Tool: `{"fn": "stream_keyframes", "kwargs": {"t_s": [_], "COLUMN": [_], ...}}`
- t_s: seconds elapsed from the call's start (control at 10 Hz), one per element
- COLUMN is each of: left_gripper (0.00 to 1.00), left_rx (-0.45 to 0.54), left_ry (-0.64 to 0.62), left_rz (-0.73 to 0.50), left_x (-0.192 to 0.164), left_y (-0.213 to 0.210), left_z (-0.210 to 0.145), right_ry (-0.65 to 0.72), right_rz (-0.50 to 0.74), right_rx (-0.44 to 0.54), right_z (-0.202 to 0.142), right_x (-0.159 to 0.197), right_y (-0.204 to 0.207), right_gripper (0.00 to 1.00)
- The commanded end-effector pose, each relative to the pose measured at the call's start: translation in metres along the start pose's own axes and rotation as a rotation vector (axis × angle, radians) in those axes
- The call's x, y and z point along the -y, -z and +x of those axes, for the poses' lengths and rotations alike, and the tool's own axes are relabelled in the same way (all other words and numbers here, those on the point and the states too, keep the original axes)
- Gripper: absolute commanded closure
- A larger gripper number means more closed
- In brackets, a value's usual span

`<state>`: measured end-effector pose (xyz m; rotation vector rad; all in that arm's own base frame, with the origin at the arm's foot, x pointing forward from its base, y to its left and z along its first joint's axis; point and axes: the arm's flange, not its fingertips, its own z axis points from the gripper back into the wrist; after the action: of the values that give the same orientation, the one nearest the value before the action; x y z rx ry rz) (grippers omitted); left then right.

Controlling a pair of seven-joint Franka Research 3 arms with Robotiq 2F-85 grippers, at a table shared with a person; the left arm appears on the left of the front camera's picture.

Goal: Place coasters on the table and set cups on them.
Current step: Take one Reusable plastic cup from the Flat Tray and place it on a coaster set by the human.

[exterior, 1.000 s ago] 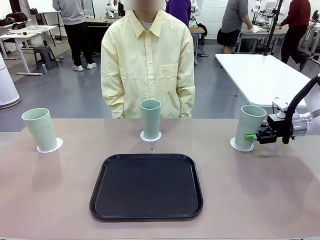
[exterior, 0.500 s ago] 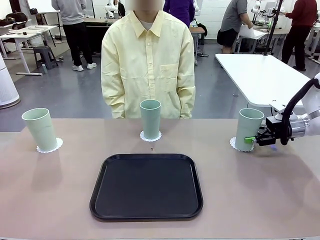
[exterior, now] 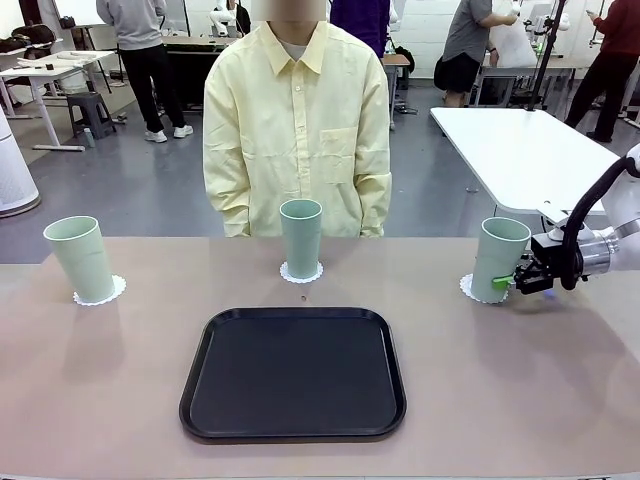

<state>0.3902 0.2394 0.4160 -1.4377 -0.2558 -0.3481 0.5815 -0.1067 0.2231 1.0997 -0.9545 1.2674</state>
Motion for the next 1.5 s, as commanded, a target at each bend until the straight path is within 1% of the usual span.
{"fn": "stream_keyframes", "kwargs": {"t_s": [0.0,1.0,1.2,1.3,1.4], "left_gripper": [0.00,0.00,0.00,0.00,0.00], "left_rx": [-0.001,-0.001,-0.001,-0.001,-0.001], "left_ry": [0.000,0.000,0.000,0.000,0.000], "left_rz": [-0.005,-0.005,-0.005,-0.005,-0.005], "left_x": [0.002,0.002,0.002,0.002,0.002], "left_y": [-0.001,-0.001,-0.001,-0.001,-0.001], "left_z": [0.000,0.000,0.000,0.000,0.000], "right_ry": [0.009,0.098,0.135,0.165,0.240], "right_rz": [-0.006,-0.116,-0.161,-0.201,-0.251], "right_rx": [-0.079,-0.137,-0.190,-0.242,-0.307], "right_z": [0.004,0.006,0.013,0.024,0.041], "right_x": [0.001,-0.015,-0.026,-0.036,-0.052], "right_y": [-0.002,-0.055,-0.063,-0.066,-0.066], "right_gripper": [0.00,0.00,0.00,0.00,0.00]}}
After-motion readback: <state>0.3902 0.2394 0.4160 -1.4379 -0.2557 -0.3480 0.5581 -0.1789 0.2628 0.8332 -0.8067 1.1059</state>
